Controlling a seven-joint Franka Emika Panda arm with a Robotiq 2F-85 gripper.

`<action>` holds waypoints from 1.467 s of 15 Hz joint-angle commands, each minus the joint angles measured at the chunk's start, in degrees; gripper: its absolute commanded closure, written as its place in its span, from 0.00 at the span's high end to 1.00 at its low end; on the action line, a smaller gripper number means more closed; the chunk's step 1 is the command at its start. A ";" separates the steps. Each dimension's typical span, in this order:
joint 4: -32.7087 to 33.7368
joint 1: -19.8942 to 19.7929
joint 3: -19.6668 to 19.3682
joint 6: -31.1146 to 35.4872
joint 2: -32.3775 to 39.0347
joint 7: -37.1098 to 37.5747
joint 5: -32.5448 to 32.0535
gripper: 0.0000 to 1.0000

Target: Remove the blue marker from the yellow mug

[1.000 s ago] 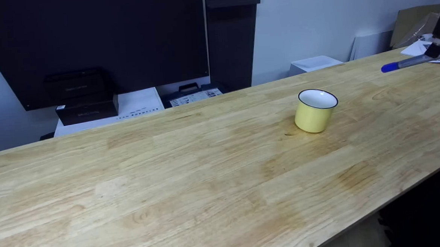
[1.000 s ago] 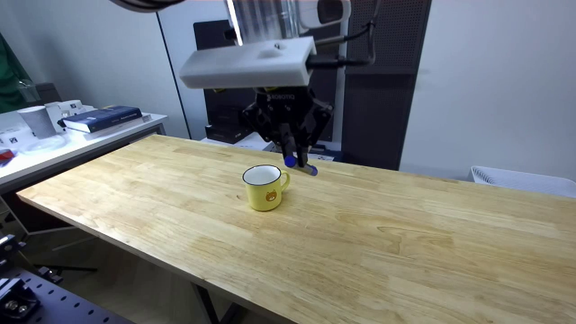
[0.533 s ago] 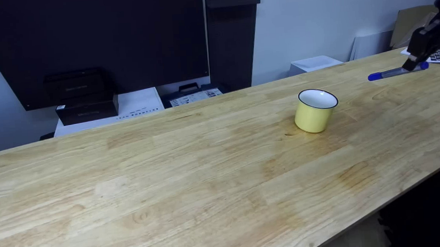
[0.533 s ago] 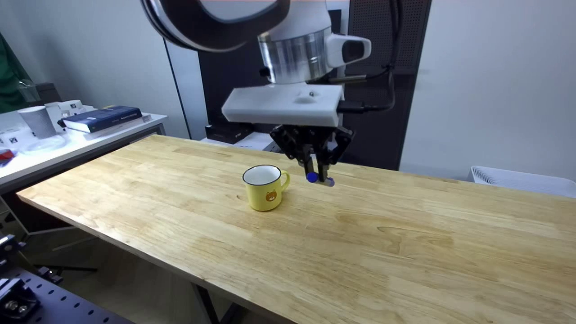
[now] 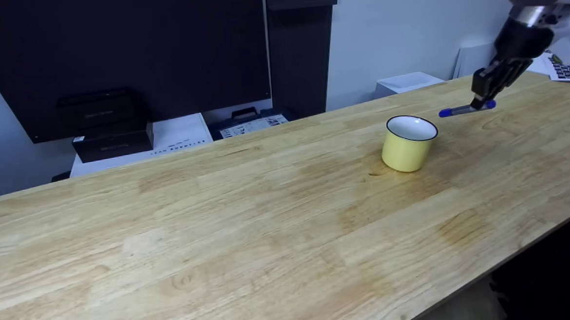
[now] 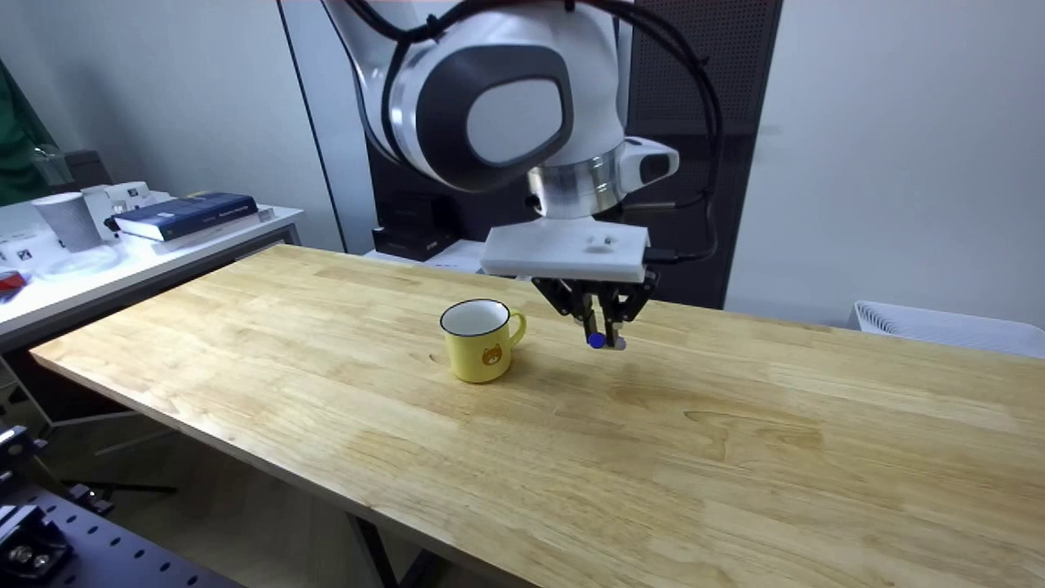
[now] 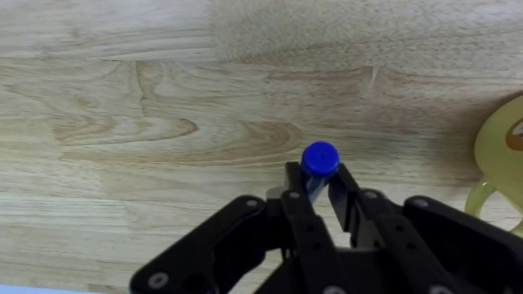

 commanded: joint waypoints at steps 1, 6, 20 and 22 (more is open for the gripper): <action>5.11 -3.46 5.53 1.73 5.80 3.57 -5.16 0.05; 7.93 -4.29 7.73 1.96 8.98 7.20 -13.35 0.05; 5.05 -11.13 15.78 -2.61 6.04 9.37 -12.45 0.98; 2.87 -9.12 13.52 -4.23 2.28 13.41 -11.32 1.00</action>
